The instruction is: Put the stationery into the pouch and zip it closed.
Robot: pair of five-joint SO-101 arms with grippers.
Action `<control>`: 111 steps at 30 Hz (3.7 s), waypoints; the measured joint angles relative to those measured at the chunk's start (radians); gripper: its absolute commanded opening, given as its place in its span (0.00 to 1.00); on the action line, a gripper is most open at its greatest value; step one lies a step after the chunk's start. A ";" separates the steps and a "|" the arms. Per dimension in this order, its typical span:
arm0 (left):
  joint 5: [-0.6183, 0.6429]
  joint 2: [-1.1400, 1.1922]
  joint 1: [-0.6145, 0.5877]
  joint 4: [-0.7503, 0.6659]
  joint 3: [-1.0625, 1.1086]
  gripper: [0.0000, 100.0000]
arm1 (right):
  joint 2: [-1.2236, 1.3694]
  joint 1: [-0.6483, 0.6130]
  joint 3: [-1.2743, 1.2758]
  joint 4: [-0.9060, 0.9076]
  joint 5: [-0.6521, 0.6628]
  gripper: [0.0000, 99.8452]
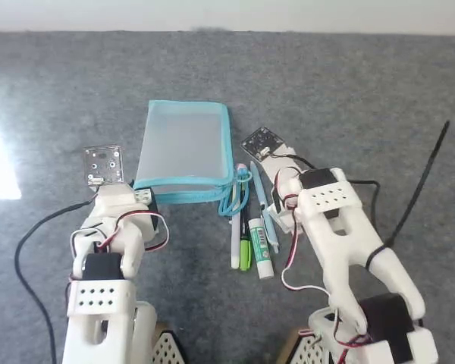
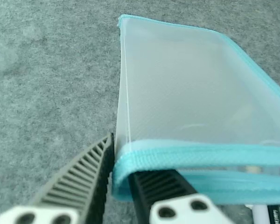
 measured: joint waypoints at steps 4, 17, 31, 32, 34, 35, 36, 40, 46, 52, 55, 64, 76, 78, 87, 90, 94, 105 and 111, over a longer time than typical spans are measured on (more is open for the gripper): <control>0.000 0.000 0.000 0.000 0.000 0.01 | -0.012 0.005 0.003 0.011 -0.002 0.39; -0.009 0.000 0.000 0.000 0.000 0.01 | -0.029 0.002 0.132 -0.031 -0.078 0.25; -0.009 0.000 0.000 0.000 0.000 0.01 | 0.086 0.029 0.137 -0.118 -0.080 0.01; -0.009 0.000 0.000 0.000 0.000 0.01 | 0.086 0.040 0.137 -0.118 -0.080 0.01; -0.009 0.000 0.000 0.000 0.000 0.01 | 0.074 0.064 0.137 -0.110 -0.081 0.01; -0.009 0.000 0.000 0.000 0.000 0.01 | 0.054 0.083 0.138 -0.089 -0.081 0.01; -0.009 0.000 0.000 0.000 0.000 0.01 | 0.025 0.103 0.137 -0.060 -0.081 0.01; -0.009 0.000 0.000 0.000 0.000 0.01 | -0.175 0.135 0.107 0.115 -0.066 0.01; -0.009 0.000 0.002 0.000 0.000 0.01 | -0.506 0.028 -0.078 0.468 -0.046 0.01; 0.002 0.000 0.063 0.000 0.000 0.01 | -0.519 -0.295 -0.311 0.700 -0.046 0.01; 0.003 0.000 0.064 0.000 0.000 0.01 | -0.410 -0.367 -0.353 0.700 -0.046 0.01; 0.005 0.000 0.064 0.000 0.000 0.01 | -0.025 -0.396 -0.522 0.637 -0.077 0.01; 0.005 0.000 0.071 -0.006 0.015 0.01 | 0.393 -0.396 -1.002 0.715 -0.203 0.01; 0.005 0.000 0.071 -0.006 0.015 0.01 | 0.460 -0.397 -1.089 0.732 -0.216 0.01; -0.009 0.000 0.069 -0.006 0.015 0.01 | 0.674 -0.384 -1.347 0.736 -0.305 0.01; -0.006 0.000 0.071 -0.006 0.015 0.01 | 0.701 -0.368 -1.433 0.736 -0.325 0.08; -0.005 0.000 0.071 -0.008 0.015 0.01 | 0.709 -0.370 -1.494 0.736 -0.328 0.20; -0.005 -0.002 0.083 -0.015 0.014 0.01 | 0.709 -0.373 -1.514 0.738 -0.330 0.17; -0.005 -0.003 0.075 -0.009 0.014 0.01 | 0.569 -0.358 -1.421 0.740 -0.318 0.15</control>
